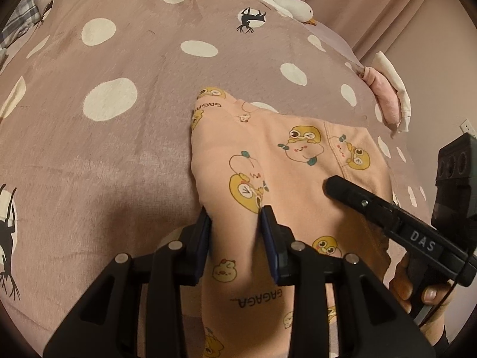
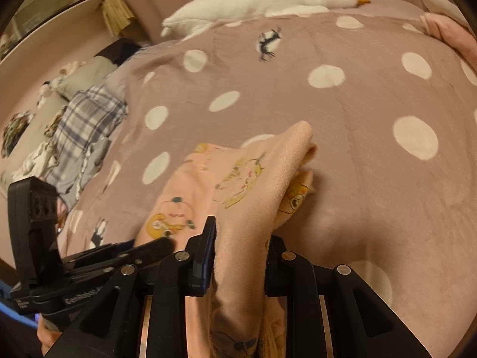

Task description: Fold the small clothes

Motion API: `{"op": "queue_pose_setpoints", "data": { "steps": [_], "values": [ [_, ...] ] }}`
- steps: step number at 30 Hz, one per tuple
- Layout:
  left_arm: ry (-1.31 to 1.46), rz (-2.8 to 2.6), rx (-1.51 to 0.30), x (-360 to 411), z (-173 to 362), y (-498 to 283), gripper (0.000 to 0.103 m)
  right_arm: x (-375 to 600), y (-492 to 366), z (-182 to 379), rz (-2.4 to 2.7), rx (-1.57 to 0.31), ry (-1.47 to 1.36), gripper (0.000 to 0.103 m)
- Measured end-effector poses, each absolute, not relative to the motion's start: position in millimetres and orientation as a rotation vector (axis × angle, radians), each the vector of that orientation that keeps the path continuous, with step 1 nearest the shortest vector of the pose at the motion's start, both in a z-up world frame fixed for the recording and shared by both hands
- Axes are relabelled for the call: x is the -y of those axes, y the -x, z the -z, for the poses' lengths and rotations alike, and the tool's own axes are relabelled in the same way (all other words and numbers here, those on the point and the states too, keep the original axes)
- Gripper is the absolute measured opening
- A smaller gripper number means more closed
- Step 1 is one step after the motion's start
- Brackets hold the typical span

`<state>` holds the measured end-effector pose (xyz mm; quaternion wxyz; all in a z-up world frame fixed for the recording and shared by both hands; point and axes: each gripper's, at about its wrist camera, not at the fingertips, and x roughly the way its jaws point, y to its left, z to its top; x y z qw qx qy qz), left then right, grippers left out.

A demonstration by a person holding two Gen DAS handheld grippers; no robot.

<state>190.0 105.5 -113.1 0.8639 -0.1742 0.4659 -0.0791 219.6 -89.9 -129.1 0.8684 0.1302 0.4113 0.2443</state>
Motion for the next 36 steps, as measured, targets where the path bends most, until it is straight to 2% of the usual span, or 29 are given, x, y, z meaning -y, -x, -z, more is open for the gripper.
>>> {"op": "queue_pose_setpoints", "data": {
  "steps": [6, 10, 14, 21, 29, 36],
  "values": [
    [0.354, 0.143, -0.985, -108, 114, -188, 0.046, 101, -224, 142, -0.464, -0.911, -0.31, 0.03],
    [0.351, 0.119, -0.998, -112, 116, -185, 0.056, 106, -225, 145, -0.438, -0.928, -0.307, 0.045],
    [0.349, 0.101, -1.007, -116, 117, -182, 0.065, 112, -225, 148, -0.422, -0.939, -0.314, 0.051],
    [0.332, 0.075, -1.02, -119, 119, -174, 0.071, 111, -221, 144, -0.396, -0.928, -0.275, 0.053],
    [0.309, 0.061, -1.02, -118, 118, -156, 0.071, 109, -199, 127, -0.405, -0.864, -0.18, 0.053],
    [0.28, 0.051, -1.018, -112, 118, -142, 0.071, 104, -181, 130, -0.458, -0.882, -0.112, 0.053]
  ]
}}
